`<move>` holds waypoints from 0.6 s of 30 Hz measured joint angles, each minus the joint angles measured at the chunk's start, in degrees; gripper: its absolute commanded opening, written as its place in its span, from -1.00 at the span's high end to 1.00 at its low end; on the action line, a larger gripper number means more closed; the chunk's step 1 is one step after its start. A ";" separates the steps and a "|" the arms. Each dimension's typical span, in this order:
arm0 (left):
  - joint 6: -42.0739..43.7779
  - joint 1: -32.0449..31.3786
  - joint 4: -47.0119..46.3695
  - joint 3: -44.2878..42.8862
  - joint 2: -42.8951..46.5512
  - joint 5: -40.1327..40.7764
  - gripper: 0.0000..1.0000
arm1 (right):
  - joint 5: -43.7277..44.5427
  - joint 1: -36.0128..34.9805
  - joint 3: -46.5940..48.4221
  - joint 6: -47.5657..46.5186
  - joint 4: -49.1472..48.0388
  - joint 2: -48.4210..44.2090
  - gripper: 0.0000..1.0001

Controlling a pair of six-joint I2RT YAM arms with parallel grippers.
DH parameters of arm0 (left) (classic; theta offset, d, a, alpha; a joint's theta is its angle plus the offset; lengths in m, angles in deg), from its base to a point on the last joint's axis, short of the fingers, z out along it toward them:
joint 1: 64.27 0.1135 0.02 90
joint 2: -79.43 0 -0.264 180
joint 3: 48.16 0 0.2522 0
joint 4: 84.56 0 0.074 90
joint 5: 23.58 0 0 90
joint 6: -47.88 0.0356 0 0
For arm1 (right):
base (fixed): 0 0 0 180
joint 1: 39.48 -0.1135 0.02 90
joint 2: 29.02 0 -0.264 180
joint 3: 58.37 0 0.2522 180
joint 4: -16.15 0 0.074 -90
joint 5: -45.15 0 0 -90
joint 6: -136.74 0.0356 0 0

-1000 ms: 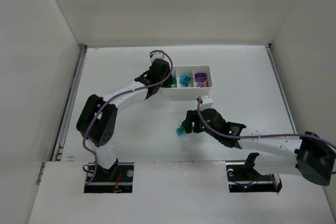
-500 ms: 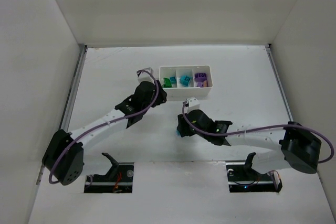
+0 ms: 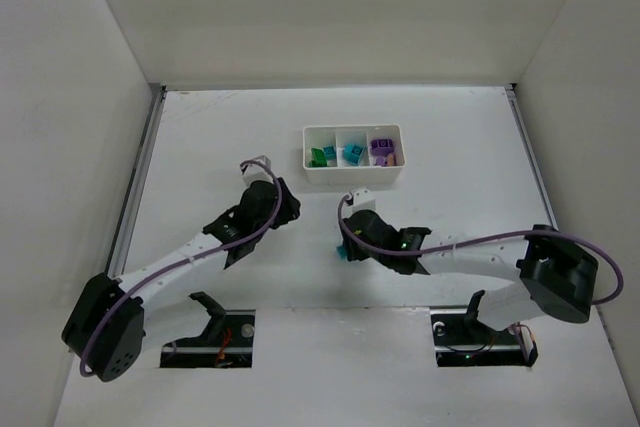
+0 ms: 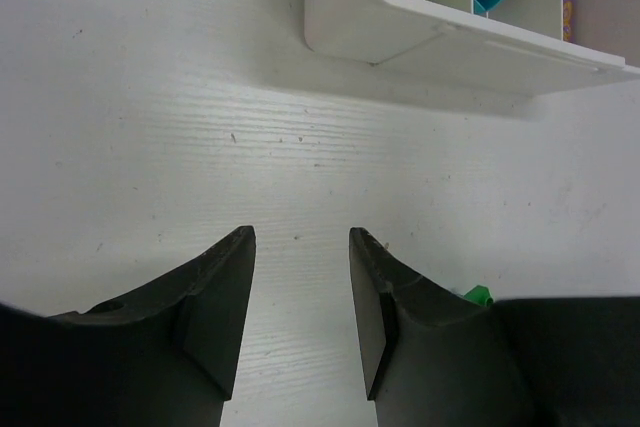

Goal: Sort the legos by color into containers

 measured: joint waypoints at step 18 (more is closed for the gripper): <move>-0.37 -1.16 -8.50 12.00 16.24 -3.23 -0.21 | -9.79 8.85 8.28 0.44 1.53 -0.28 0.40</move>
